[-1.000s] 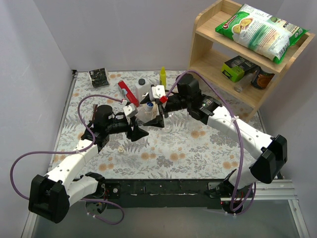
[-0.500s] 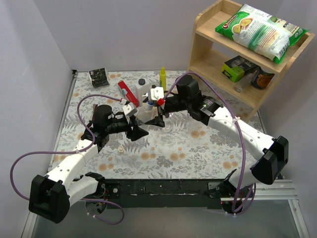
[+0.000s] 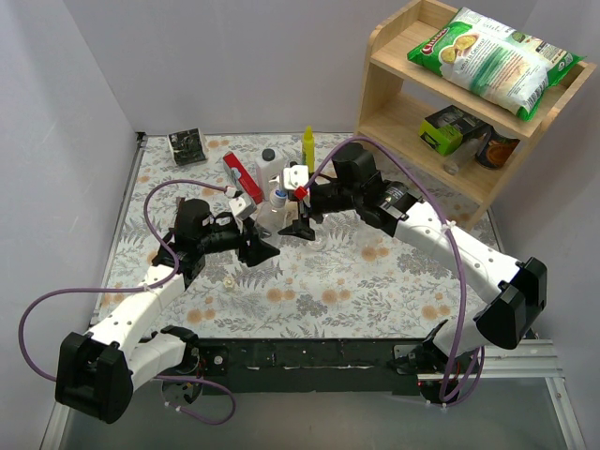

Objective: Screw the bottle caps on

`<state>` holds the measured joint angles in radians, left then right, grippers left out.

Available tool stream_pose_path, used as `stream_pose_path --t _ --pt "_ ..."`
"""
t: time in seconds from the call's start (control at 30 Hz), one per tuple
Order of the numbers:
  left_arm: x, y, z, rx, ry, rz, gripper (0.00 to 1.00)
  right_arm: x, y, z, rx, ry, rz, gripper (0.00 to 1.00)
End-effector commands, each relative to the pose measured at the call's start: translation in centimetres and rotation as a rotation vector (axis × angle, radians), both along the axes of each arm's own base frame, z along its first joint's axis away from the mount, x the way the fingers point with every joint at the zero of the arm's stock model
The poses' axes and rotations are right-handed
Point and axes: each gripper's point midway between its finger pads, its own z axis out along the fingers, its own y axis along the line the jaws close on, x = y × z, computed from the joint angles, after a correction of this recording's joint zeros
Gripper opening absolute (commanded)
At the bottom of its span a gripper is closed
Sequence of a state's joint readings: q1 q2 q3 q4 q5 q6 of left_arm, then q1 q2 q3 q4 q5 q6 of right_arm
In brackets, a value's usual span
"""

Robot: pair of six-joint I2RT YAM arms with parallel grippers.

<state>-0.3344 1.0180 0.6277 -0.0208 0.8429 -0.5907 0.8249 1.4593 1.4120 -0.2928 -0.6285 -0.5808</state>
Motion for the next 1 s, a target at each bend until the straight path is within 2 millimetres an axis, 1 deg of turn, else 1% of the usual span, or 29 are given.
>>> stream_pose_path --t 0.0,0.07,0.23,0.27,0.3,0.33,0.37,0.4,0.43,0.47,0.5,0.53,0.57,0.63,0.67,0.73,0.77,0.83,0.87,0.9,0.97 --pt "1.6 0.7 2.3 -0.043 -0.078 0.070 0.00 -2.1 -1.5 -0.6 -0.067 0.060 0.022 0.96" --pt "1.7 0.8 2.2 -0.041 -0.076 0.078 0.00 -2.1 -1.8 -0.7 -0.079 0.063 0.005 0.96" --pt "1.9 0.9 2.2 -0.040 -0.078 0.082 0.00 -2.4 -3.1 -1.8 -0.127 0.105 -0.039 0.96" --pt "1.9 0.9 2.2 -0.035 -0.084 0.080 0.00 -2.0 -3.3 -1.8 -0.132 0.111 -0.079 0.96" --pt "1.9 0.9 2.0 -0.030 -0.082 0.077 0.00 -1.6 -3.6 -1.3 -0.120 0.140 -0.125 0.95" --pt "1.9 0.9 1.9 -0.023 -0.086 0.075 0.00 -0.9 -3.5 -0.3 -0.087 0.141 -0.159 0.95" --pt "1.8 1.0 1.8 -0.018 -0.086 0.073 0.00 0.5 -4.2 0.7 -0.052 0.154 -0.199 0.95" --pt "1.5 1.0 1.5 -0.003 -0.093 0.052 0.00 1.2 -4.3 1.6 -0.018 0.161 -0.208 0.95" --pt "1.4 0.9 1.6 0.001 -0.099 0.040 0.00 2.1 -4.0 4.2 0.059 0.142 -0.215 0.96" --pt "1.4 0.9 1.8 0.001 -0.111 0.034 0.00 2.7 -4.0 5.2 0.093 0.135 -0.201 0.96" --pt "0.9 0.9 1.3 0.013 -0.092 0.015 0.00 3.1 -3.5 6.1 0.120 0.124 -0.184 0.98" --pt "0.9 0.9 1.4 0.014 -0.095 0.007 0.00 3.1 -3.1 6.9 0.147 0.117 -0.159 0.98" --pt "0.8 0.8 1.5 0.014 -0.099 0.000 0.00 2.7 -2.3 8.5 0.201 0.088 -0.097 0.98" --pt "0.8 0.7 1.7 0.012 -0.099 -0.009 0.00 2.5 -1.4 8.6 0.232 0.100 -0.041 0.98" --pt "0.8 0.6 1.9 0.010 -0.101 -0.016 0.00 2.2 -0.7 8.7 0.255 0.127 0.002 0.98" --pt "0.8 0.5 2.3 0.006 -0.105 -0.022 0.00 1.9 -0.1 8.4 0.264 0.160 0.040 0.98" --pt "1.0 0.5 2.4 0.006 -0.109 -0.021 0.00 1.6 0.5 8.4 0.277 0.188 0.067 0.98" --pt "0.9 0.5 2.5 0.005 -0.112 -0.027 0.00 1.8 1.1 7.9 0.285 0.242 0.060 0.98" --pt "0.9 0.4 2.6 0.005 -0.111 -0.030 0.00 1.7 1.4 7.5 0.282 0.269 0.081 0.98" --pt "0.9 0.4 2.7 0.005 -0.110 -0.032 0.00 1.5 1.6 7.6 0.288 0.285 0.093 0.98" --pt "0.7 0.4 2.7 0.006 -0.102 -0.036 0.00 1.0 2.0 7.2 0.284 0.289 0.113 0.98"
